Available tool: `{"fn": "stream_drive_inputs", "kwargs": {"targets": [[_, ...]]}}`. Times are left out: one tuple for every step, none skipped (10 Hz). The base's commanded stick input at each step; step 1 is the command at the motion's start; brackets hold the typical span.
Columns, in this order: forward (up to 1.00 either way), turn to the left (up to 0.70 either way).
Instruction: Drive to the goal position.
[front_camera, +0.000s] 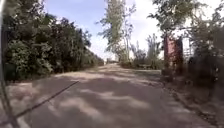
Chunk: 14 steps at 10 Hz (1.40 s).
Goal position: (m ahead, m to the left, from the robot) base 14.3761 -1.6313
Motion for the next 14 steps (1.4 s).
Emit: {"fn": "stream_drive_inputs", "kwargs": {"targets": [[0.70,0.00],[0.70,0.00],[0.70,0.00],[0.70,0.00],[0.70,0.00],[0.70,0.00],[0.70,-0.03],[0.70,-0.17],[0.70,-0.35],[0.70,-0.35],[0.70,-0.35],[0.70,-0.35],[0.70,-0.35],[0.70,-0.29]]}}
